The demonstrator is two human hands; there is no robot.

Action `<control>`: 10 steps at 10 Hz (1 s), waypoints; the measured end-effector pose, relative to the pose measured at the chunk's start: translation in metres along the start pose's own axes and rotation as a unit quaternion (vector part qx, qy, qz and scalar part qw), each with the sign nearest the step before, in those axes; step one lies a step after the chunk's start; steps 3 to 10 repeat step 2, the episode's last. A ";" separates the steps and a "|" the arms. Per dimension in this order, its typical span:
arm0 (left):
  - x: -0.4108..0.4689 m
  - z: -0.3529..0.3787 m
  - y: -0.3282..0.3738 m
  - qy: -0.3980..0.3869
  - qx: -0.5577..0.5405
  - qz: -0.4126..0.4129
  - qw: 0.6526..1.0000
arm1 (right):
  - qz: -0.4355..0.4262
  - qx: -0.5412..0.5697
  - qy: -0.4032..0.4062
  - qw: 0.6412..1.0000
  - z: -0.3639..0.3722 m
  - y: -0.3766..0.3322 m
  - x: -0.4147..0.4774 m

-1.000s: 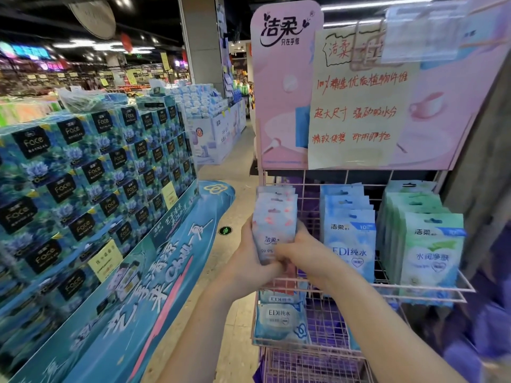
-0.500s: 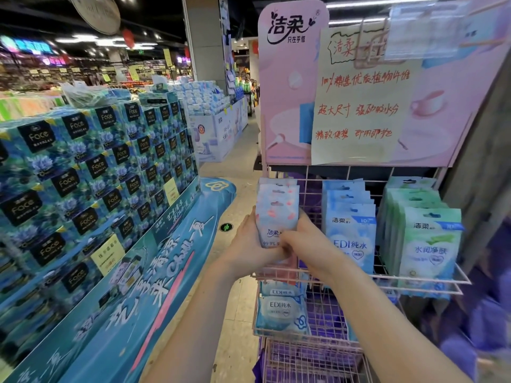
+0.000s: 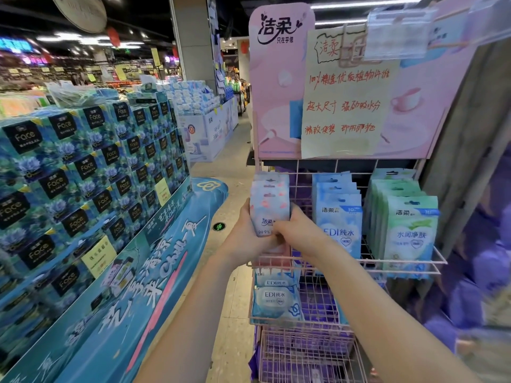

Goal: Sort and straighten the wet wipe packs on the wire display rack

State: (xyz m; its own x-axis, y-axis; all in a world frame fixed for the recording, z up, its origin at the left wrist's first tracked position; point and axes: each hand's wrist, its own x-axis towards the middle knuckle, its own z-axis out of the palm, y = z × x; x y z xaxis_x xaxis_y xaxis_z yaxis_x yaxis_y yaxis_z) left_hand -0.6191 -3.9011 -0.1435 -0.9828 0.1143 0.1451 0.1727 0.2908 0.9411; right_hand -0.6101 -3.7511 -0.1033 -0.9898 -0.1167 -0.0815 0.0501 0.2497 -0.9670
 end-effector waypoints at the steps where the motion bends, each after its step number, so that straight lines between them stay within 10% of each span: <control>1: -0.008 -0.006 0.006 -0.002 0.028 -0.011 1.000 | -0.024 -0.047 0.032 0.998 0.000 -0.004 -0.012; 10: -0.019 -0.008 0.021 0.036 0.097 0.003 0.995 | -0.058 -0.064 0.064 0.994 -0.004 -0.011 -0.021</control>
